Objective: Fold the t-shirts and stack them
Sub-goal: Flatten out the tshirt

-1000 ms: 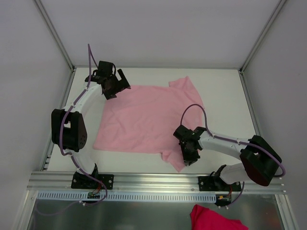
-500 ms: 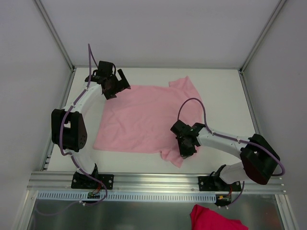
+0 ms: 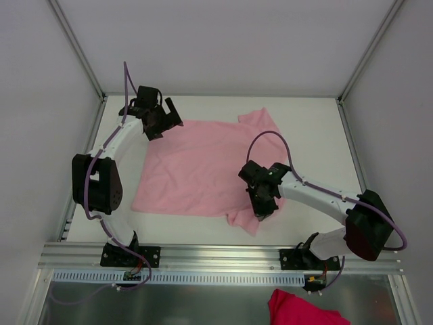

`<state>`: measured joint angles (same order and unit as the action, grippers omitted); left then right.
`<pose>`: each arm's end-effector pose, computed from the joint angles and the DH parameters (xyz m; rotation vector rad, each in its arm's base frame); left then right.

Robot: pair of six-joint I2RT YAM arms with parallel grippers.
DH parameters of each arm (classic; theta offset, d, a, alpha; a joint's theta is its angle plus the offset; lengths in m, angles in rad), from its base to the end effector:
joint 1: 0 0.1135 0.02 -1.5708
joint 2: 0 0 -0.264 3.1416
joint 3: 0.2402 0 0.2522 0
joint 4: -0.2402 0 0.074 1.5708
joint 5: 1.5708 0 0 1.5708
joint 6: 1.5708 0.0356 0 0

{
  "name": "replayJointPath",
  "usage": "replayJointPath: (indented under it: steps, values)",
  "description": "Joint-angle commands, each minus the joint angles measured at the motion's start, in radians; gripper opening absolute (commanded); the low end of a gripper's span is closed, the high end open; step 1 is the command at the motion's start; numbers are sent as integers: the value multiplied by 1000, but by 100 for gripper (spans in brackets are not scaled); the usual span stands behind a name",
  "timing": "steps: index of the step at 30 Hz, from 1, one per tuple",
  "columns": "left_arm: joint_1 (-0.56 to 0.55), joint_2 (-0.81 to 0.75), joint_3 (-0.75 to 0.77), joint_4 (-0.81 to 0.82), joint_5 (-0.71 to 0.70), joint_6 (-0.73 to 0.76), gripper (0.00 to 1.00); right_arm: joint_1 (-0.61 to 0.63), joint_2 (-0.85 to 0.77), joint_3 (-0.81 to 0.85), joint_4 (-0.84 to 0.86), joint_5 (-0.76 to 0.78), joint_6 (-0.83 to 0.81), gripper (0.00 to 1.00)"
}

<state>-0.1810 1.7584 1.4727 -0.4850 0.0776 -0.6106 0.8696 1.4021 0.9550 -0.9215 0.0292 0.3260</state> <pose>0.3927 -0.0747 0.2851 -0.4710 2.3428 -0.4751 0.1585 0.1861 0.2146 -0.7891 2.8478 0.1331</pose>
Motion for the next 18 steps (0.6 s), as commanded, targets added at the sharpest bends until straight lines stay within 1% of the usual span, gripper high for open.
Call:
replayJointPath:
  steps: [1, 4, 6, 9, 13, 18]
  values:
    - [12, -34, 31, -12, 4, 29, 99, 6, -9, 16, -88, -71, -21, 1]
    - [15, -27, 47, -17, 10, 35, 99, 6, -23, 25, -114, -112, -38, 1]
    - [17, -17, 60, -23, 14, 40, 99, 9, -29, 34, -166, -123, -51, 1]
    - [17, -13, 78, -27, 17, 48, 99, 11, -58, 41, -244, -89, -47, 1]
    - [18, -10, 80, -24, 24, 48, 99, 12, -101, -5, -301, -83, -35, 1]
    - [18, -10, 78, -23, 30, 54, 99, 14, -172, -94, -316, -87, -4, 1]
